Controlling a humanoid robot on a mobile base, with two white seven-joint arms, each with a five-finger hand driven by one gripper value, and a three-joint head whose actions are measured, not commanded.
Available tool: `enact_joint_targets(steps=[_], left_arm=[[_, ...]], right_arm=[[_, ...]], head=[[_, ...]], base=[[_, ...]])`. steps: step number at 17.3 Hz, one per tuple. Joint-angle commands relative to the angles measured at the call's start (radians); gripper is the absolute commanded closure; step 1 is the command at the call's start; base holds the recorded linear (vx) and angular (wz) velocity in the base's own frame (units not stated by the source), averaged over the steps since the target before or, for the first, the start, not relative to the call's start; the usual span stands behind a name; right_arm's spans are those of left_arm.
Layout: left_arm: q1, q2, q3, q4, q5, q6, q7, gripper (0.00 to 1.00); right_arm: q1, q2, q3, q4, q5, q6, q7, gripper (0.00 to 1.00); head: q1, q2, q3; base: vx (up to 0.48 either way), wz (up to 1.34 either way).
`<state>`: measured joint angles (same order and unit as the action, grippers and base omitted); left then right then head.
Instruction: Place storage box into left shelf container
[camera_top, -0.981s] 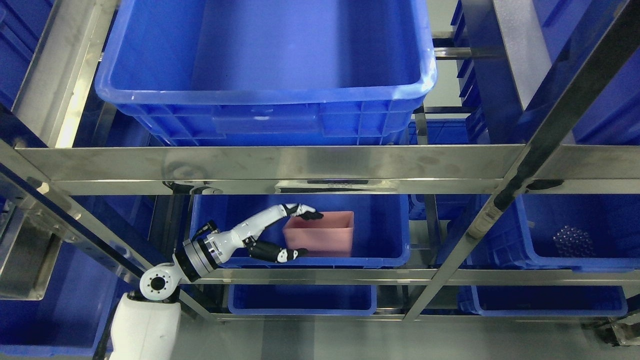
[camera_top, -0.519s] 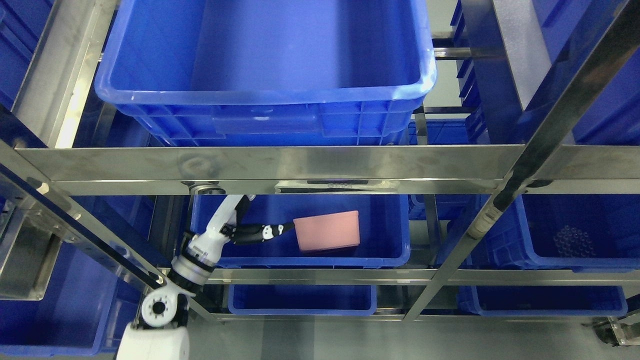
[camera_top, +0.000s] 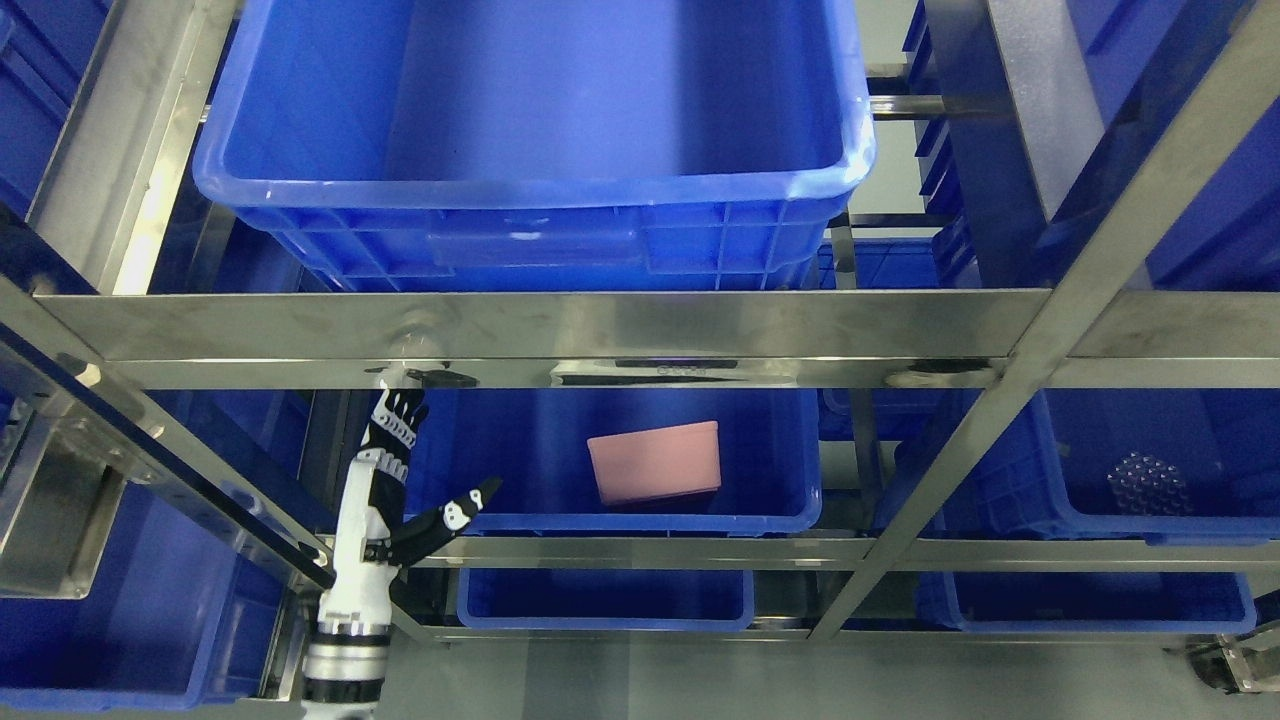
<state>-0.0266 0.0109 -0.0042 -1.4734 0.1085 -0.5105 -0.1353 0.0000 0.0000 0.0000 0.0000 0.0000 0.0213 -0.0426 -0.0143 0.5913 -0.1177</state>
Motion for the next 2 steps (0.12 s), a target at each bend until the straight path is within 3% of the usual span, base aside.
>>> enact_joint_targets(steps=[1, 2], left_arm=[[0.122, 0.007, -0.005, -0.125, 0.008, -0.006, 0.008, 0.0], [0.122, 0.007, -0.005, -0.127, 0.008, -0.006, 0.006, 0.0]], right_arm=[[0.009, -0.017, -0.005, -0.017, 0.002, 0.0, 0.0, 0.0], [0.009, -0.017, -0.005, -0.017, 0.002, 0.0, 0.0, 0.0]], head=[[0.0, 0.0, 0.0], [0.0, 0.0, 0.0]], base=[[0.0, 0.0], [0.0, 0.0]])
